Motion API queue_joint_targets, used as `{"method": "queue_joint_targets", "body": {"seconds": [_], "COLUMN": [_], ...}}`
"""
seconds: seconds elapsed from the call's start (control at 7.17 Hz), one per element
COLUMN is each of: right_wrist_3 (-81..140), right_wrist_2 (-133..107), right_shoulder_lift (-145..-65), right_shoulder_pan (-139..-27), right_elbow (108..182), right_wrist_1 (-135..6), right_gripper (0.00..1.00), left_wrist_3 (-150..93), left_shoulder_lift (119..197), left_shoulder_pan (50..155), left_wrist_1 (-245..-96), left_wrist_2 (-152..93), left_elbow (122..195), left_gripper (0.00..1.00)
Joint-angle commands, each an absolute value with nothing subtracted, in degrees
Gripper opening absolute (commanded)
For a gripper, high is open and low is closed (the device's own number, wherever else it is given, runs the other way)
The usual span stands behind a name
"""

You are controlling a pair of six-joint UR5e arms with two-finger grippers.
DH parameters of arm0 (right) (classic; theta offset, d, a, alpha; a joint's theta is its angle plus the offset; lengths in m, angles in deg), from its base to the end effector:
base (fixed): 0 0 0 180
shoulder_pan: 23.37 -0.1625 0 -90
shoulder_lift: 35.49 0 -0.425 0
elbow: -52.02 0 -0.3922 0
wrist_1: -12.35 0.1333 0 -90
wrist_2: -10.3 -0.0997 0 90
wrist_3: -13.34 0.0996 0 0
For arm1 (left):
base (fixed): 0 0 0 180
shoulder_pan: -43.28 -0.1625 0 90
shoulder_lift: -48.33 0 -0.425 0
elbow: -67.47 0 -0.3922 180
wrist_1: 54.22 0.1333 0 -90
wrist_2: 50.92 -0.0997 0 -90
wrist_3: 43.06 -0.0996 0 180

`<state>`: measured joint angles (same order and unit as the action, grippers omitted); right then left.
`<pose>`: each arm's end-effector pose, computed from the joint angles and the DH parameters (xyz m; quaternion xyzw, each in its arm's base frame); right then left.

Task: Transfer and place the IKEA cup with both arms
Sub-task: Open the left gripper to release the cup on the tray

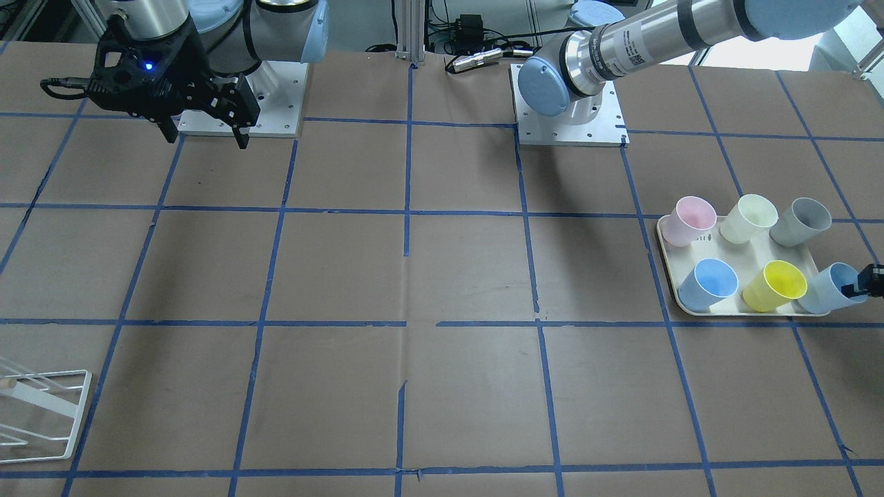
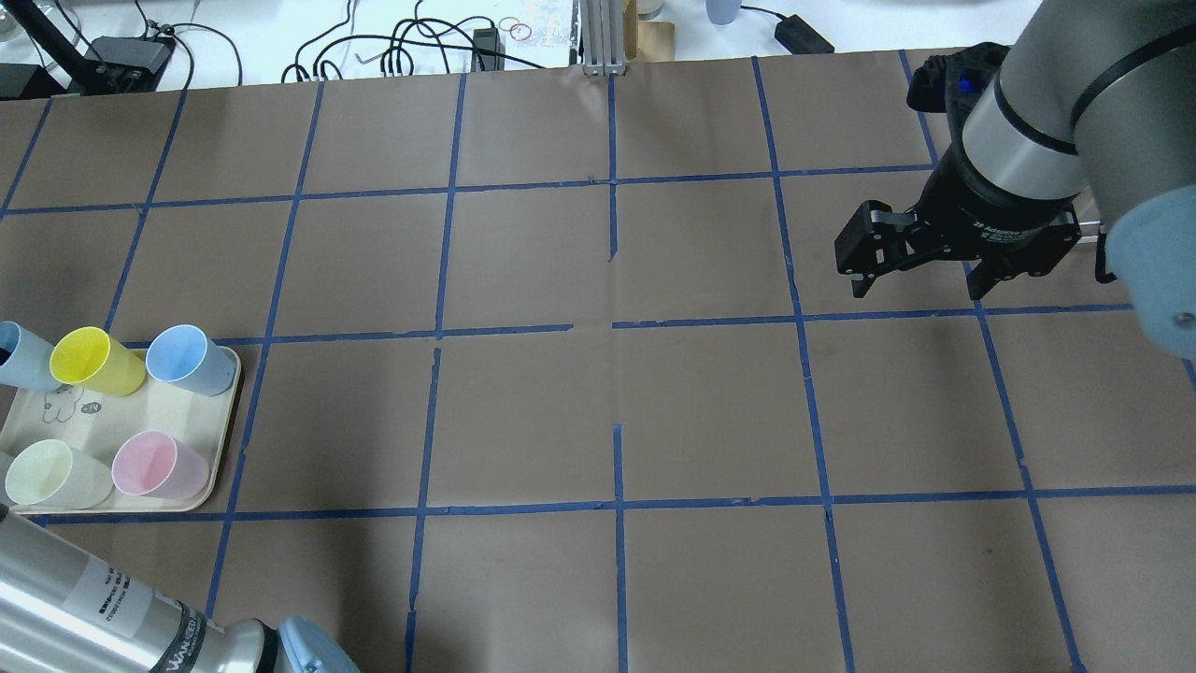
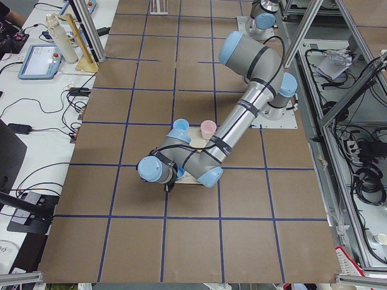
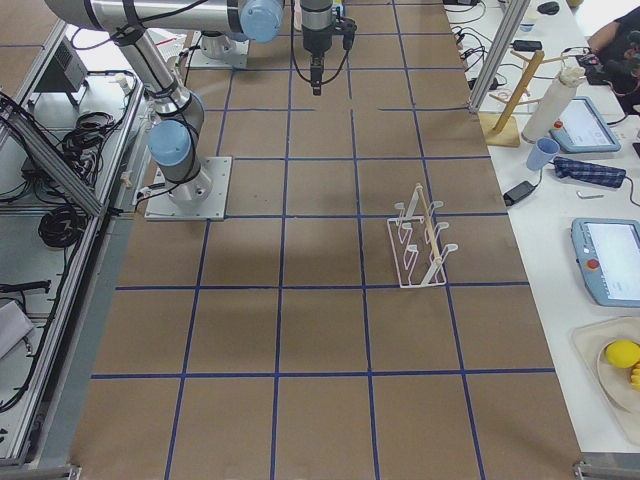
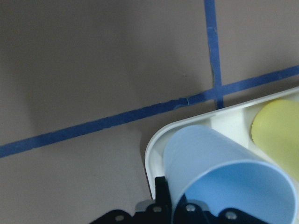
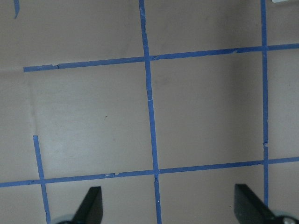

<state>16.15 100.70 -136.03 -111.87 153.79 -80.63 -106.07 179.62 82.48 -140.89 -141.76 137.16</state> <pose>0.1216 -0.4204 0.4754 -0.0377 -0.9992 0.0153 0.0033 0.4680 -0.5518 0.2163 -0.1062 -0.9824 -0.0898 0.1246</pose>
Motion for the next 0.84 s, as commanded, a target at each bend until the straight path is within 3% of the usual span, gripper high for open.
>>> {"method": "queue_joint_targets", "body": {"seconds": [0.0, 0.14, 0.28, 0.7], "right_wrist_3": [16.15, 16.15, 16.24, 15.97], "right_wrist_2": [100.74, 100.65, 100.65, 96.96], "right_shoulder_lift": [-136.03, -136.03, -136.12, -136.03], "right_shoulder_pan": [-111.87, -111.87, -111.79, -111.35], "right_elbow": [153.79, 153.79, 153.71, 153.44], "right_wrist_1": [-80.64, -80.72, -80.72, -80.29], "right_gripper": [1.00, 1.00, 1.00, 1.00], "left_wrist_3": [-106.17, -106.17, -105.99, -105.64], "left_shoulder_lift": [179.72, 179.81, 179.64, 174.12], "left_shoulder_pan": [82.48, 82.48, 82.48, 83.36], "left_wrist_1": [-140.88, -140.88, -140.97, -144.99], "left_wrist_2": [-141.80, -141.80, -141.89, -144.17], "left_elbow": [136.99, 136.99, 136.73, 134.46], "left_gripper": [0.49, 0.79, 0.89, 0.97]}}
